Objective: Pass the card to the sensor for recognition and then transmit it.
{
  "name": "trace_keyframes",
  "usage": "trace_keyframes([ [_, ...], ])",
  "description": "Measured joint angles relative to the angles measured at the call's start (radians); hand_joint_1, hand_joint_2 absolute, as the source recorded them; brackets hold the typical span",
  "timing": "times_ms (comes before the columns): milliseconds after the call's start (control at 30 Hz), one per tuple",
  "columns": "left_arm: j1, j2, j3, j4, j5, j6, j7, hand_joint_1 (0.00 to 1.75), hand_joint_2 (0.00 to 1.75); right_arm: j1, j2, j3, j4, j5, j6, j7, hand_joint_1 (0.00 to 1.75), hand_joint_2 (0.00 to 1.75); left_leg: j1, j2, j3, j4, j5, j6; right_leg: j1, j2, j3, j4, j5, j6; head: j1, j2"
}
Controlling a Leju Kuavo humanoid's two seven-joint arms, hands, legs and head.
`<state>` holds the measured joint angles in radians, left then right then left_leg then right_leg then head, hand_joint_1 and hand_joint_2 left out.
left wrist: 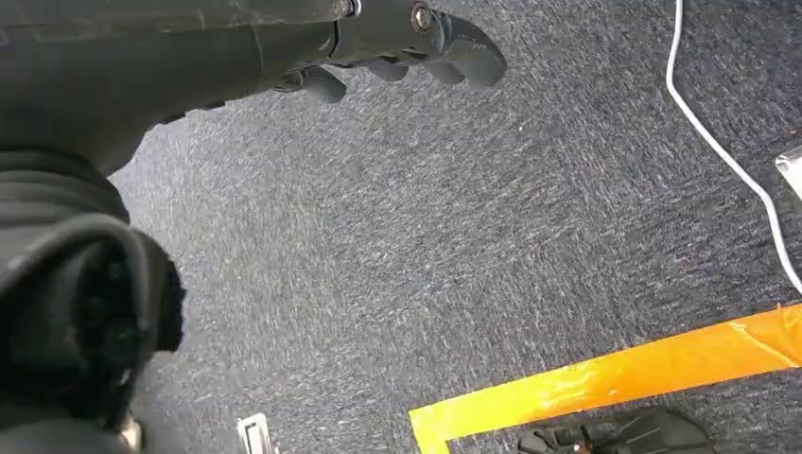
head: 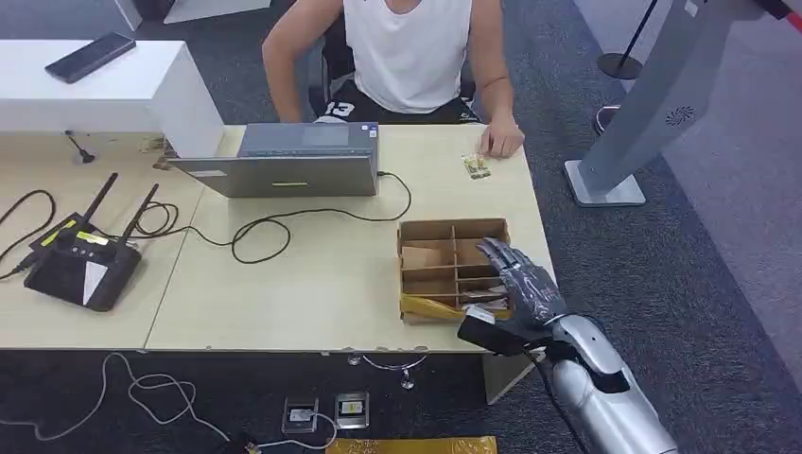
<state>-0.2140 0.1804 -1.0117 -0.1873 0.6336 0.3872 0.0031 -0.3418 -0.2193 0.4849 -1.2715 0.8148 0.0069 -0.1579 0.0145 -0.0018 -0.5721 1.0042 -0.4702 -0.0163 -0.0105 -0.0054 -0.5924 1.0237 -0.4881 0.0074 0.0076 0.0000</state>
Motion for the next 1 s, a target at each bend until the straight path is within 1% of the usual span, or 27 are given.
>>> trace_keyframes([
  [167, 0.000, 0.000, 0.000, 0.000, 0.000, 0.000, 0.000, 0.00, 0.00, -0.004, 0.005, 0.000, 0.010, 0.000, 0.000, -0.001, 0.00, 1.75, 0.000, 0.000, 0.000, 0.000, 0.000, 0.000, 0.000, 0.000, 0.000, 0.000, 0.000, 0.000, 0.000, 0.000],
  [200, 0.001, 0.000, 0.000, 0.000, 0.000, 0.000, 0.000, 0.00, 0.00, -0.004, 0.005, 0.000, 0.011, 0.000, 0.000, -0.001, 1.26, 1.75, 0.000, 0.000, 0.000, 0.000, 0.000, 0.000, 0.000, 0.000, 0.000, 0.000, 0.000, 0.000, 0.000, 0.000],
  [233, 0.000, 0.000, 0.000, 0.000, 0.000, 0.000, 0.000, 0.00, 0.00, -0.005, 0.005, 0.000, 0.013, 0.000, 0.000, -0.001, 1.75, 1.75, 0.000, 0.000, 0.000, 0.000, 0.000, 0.000, 0.000, 0.000, 0.000, 0.000, 0.000, 0.000, 0.000, 0.000],
  [1000, 0.003, 0.000, 0.000, 0.000, 0.006, 0.009, 0.000, 0.00, 0.00, -0.027, 0.009, 0.002, 0.045, -0.035, 0.007, 0.002, 1.75, 1.75, 0.000, 0.000, 0.000, 0.000, 0.000, 0.000, 0.000, 0.000, 0.000, 0.000, 0.000, 0.000, 0.000, 0.000],
])
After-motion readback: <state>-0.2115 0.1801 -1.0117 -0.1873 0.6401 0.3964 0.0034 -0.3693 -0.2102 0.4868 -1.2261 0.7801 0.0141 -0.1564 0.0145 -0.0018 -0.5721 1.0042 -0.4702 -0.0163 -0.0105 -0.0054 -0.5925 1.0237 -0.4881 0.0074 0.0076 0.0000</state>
